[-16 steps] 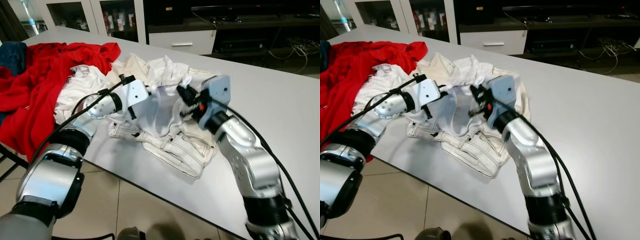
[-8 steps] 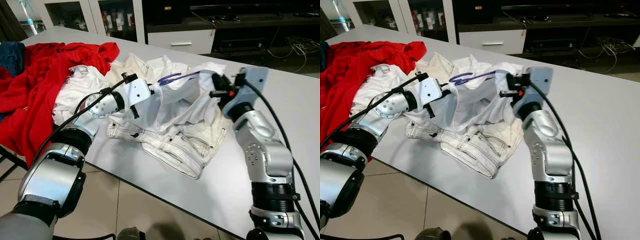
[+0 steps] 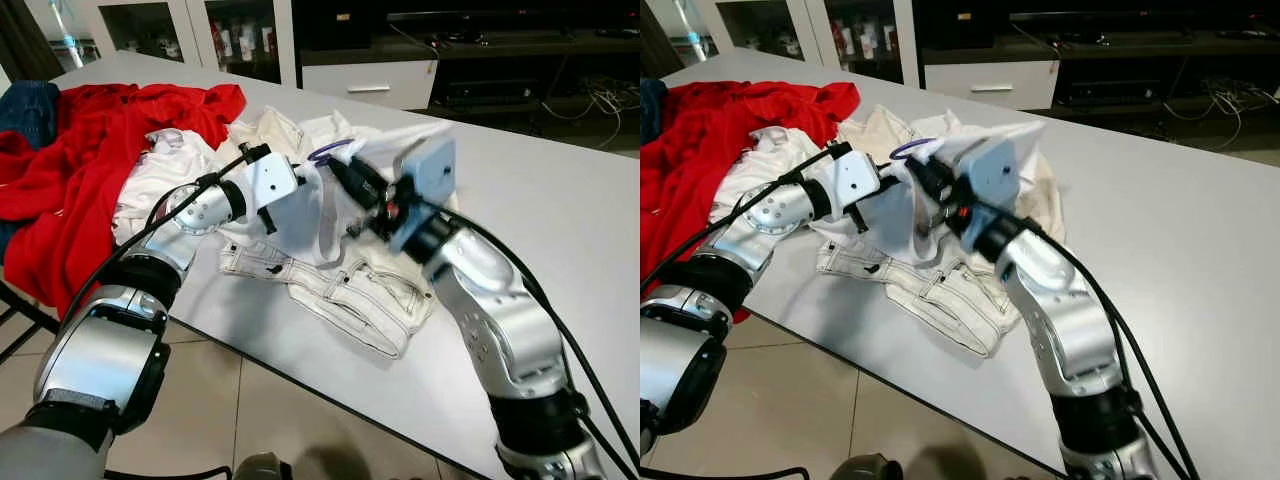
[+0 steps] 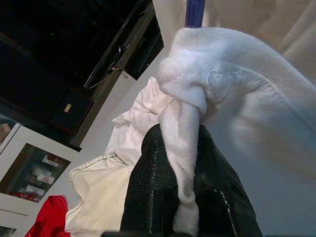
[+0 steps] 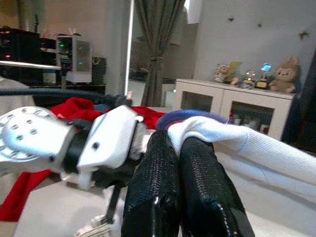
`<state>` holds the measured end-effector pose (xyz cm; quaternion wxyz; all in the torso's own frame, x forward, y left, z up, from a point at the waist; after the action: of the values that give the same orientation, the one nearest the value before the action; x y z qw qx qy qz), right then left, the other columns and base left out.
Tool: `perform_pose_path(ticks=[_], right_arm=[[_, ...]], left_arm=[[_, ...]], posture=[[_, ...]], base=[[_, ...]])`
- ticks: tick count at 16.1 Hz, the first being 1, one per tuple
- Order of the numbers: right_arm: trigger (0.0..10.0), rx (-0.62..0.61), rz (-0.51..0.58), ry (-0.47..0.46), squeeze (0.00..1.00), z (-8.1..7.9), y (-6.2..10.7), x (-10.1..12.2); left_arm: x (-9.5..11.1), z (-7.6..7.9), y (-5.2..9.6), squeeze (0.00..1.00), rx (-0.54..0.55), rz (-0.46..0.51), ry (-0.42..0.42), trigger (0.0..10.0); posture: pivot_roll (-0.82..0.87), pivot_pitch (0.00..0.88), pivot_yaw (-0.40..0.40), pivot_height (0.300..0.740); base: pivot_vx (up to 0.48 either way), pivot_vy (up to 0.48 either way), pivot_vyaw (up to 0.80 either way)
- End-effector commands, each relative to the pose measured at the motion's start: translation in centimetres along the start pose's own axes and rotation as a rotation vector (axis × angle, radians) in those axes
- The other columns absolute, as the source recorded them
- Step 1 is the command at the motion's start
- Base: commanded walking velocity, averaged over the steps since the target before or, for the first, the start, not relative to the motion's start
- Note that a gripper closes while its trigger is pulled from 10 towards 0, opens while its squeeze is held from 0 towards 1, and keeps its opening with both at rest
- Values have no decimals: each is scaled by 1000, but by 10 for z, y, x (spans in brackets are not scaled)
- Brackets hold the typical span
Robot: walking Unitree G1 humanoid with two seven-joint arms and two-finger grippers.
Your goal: Hang hanger
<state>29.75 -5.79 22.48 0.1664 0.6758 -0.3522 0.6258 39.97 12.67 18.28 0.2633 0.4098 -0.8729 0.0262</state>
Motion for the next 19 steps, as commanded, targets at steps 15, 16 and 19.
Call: perform_pose_path(ticks=[15, 16, 19], right_arm=[[10000, 21, -247, 308, 1000, 4, 4, -52], [10000, 39, -248, 318, 1000, 1, 5, -51], [10000, 85, -241, 355, 0, 1, 14, -43]], left_arm=[[14, -7, -6, 0, 19, 65, 16, 10000], [13, -7, -6, 0, 19, 65, 16, 10000], [11, -6, -4, 0, 22, 57, 15, 10000]], posture=[[126, 0, 62, 740], [126, 0, 62, 740], [118, 0, 61, 740]], base=[[0, 0, 0], [0, 0, 0], [0, 0, 0]])
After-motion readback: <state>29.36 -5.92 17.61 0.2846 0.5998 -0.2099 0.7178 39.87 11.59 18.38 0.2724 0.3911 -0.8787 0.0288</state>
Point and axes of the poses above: a point about 5 cm out from each wrist's last joint towards the gripper, its own y axis pointing back from the gripper into the wrist, its own x axis along the axis of the wrist's last joint, z = x × y, the point moved 2 cm from there along -y, pointing out of the wrist towards the gripper, and after that the axes turned 15 degrees about -y, right-handed, at the moved point
